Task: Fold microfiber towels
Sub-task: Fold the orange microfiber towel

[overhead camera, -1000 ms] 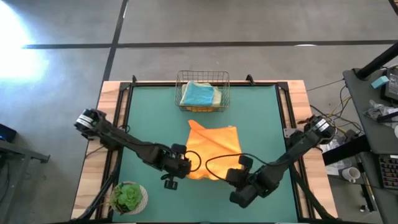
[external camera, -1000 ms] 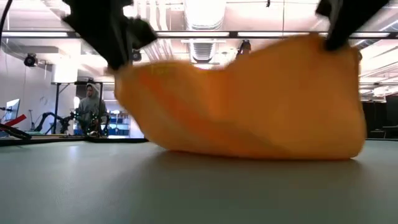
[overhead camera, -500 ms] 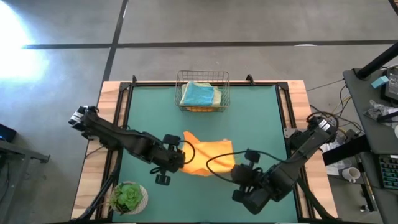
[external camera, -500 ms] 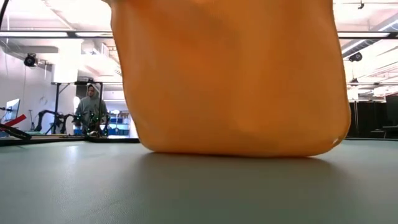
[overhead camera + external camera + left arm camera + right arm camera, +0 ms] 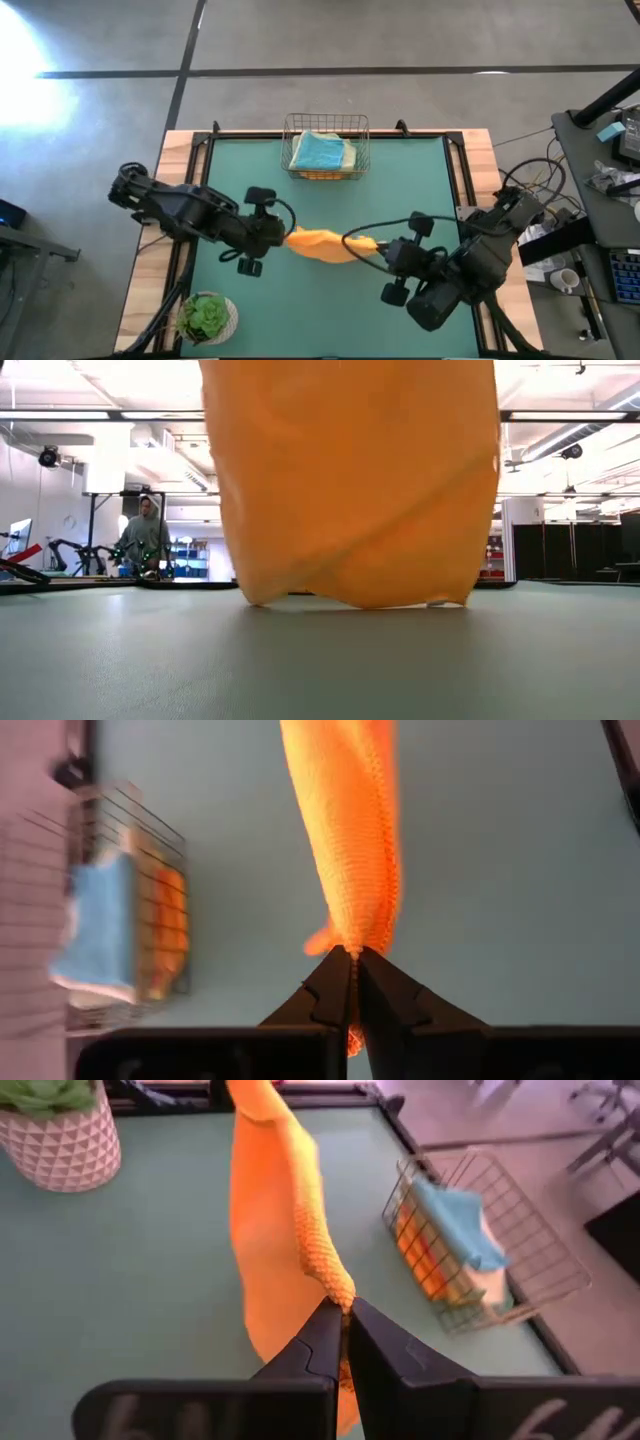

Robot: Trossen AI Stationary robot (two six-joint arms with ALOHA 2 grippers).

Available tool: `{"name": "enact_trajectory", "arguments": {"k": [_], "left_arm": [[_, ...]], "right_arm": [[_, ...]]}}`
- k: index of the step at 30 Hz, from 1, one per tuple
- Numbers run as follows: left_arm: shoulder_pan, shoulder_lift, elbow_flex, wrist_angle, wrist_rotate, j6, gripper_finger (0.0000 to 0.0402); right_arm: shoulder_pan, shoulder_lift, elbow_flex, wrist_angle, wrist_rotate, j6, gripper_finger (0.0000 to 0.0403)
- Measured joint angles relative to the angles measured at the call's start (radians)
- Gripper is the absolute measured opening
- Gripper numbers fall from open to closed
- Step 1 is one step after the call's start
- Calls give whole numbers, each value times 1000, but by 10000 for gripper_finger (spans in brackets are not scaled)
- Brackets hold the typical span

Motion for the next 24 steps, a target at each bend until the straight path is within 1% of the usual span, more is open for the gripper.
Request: {"name": "enact_trajectory", "arguments": {"k": [5,10,14,19,24], "left_arm": [[13,-3,114,-10,-77,59,1],[30,-4,222,-27,-110,91,1],[40,-5,290,-47,-139,99,1],[76,-11,308,-77,-192,146,1],[156,-13,305,-77,-215,199,1]], "right_arm": [[-33,0,64,-2,25,-84,8],[-63,0,108,-7,41,-155,8],[-86,0,135,-52,66,-177,8],[-128,-2,167,-59,100,-224,8],[-186,-3,189,-57,152,-313,8]]}}
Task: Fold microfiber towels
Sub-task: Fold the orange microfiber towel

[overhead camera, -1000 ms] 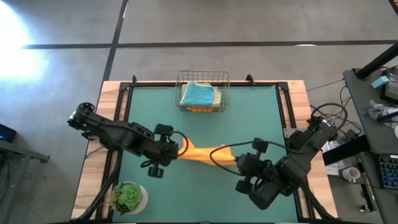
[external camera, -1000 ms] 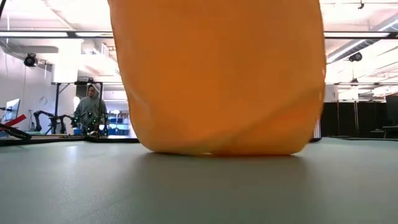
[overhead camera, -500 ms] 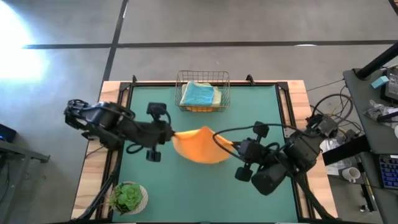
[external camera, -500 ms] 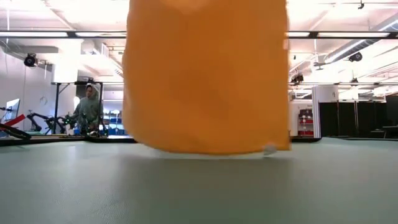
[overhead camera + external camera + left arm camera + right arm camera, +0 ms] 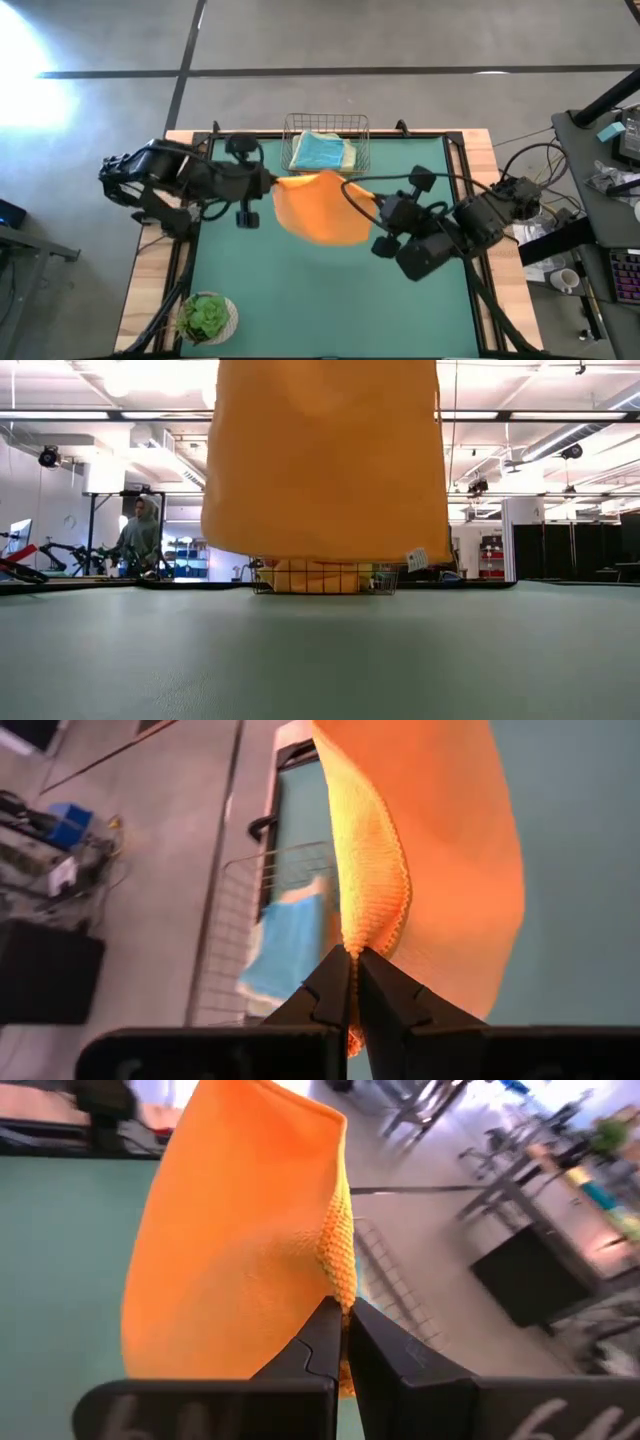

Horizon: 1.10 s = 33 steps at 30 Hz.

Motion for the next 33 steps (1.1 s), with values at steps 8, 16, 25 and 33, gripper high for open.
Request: {"name": "enact_trajectory", "arguments": {"k": [8,16,25,33], "left_arm": [[134,0,-8,2,-3,71,1],[128,2,-34,1,284,-126,1],[-52,4,-337,68,459,-402,1],[-203,5,-666,398,581,-666,1]], "right_arm": [[-74,-1,3,-1,20,-115,8],[-59,0,-19,2,-140,-15,8],[64,38,-255,16,-371,326,8],[183,44,-489,308,-472,523,8]]}}
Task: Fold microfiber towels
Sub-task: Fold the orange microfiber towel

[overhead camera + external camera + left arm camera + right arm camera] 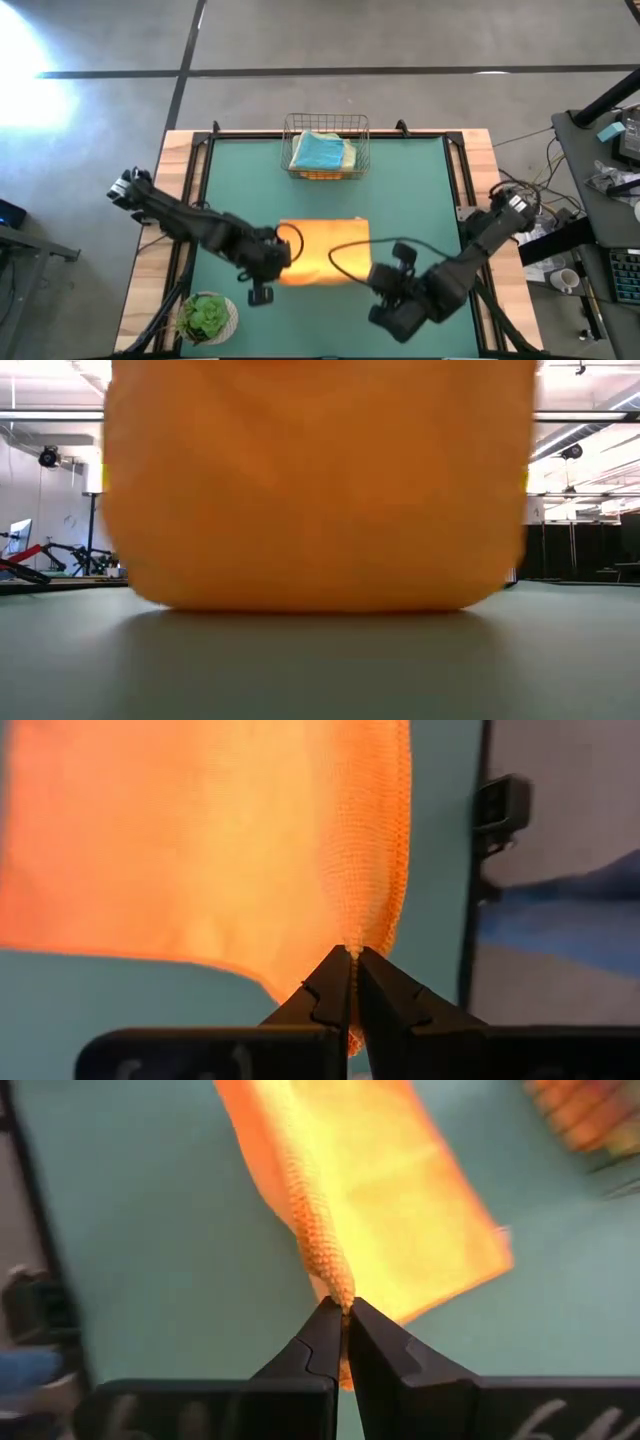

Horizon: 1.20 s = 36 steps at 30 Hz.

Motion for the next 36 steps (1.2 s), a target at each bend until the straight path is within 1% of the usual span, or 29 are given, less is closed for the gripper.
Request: {"name": "enact_trajectory", "arguments": {"k": [6,10,13,19,22,27,36], "left_arm": [[-73,0,-197,327,35,-188,1],[-100,0,-290,425,40,-270,1],[-102,0,-337,428,36,-300,1],[-64,0,-384,424,-26,-305,1],[-27,0,-400,420,-32,-296,1],[51,0,-422,418,-35,-212,1],[216,0,-426,329,-39,-118,2]], "right_arm": [[40,0,-188,245,-37,82,8],[46,0,-302,366,-80,140,8],[45,0,-373,414,-89,168,8],[-11,0,-440,406,-88,177,8],[-58,-1,-457,405,-89,137,8],[-150,-2,-470,393,-100,49,8],[-274,-3,-471,284,-116,-41,8]]}}
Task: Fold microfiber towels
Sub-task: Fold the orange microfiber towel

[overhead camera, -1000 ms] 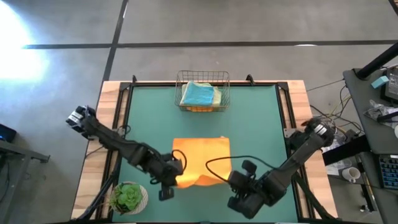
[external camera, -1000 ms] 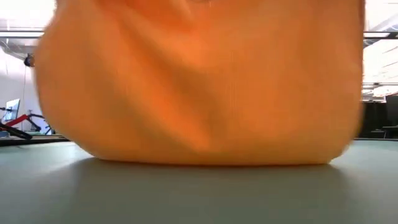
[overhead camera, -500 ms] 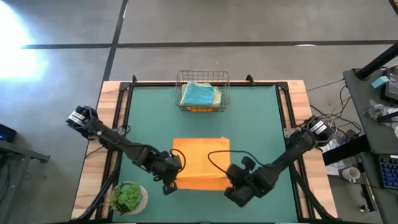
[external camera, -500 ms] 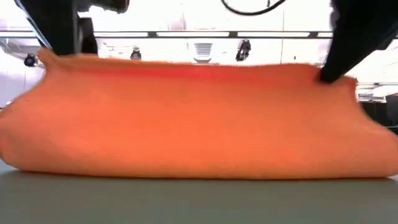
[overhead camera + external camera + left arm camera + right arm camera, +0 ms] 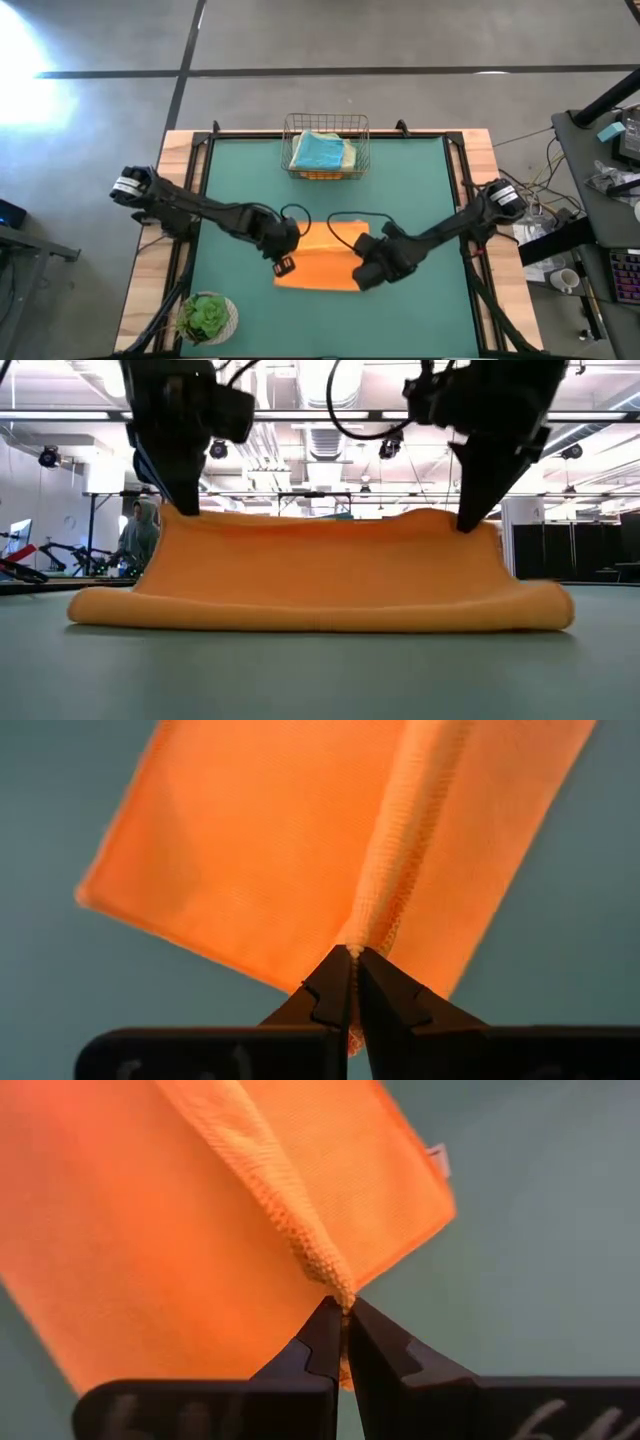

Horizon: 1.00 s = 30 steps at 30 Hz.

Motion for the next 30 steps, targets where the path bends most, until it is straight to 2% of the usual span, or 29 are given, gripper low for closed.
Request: {"name": "enact_trajectory", "arguments": {"k": [10,22,30], "left_arm": [[106,0,-15,4,-19,104,2],[153,-1,-65,9,-25,120,5],[178,-1,-58,9,-76,121,73]], "right_arm": [[-116,6,-15,22,4,-65,8],[-137,6,-16,25,3,-72,9],[-168,6,-17,24,4,-72,9]]}}
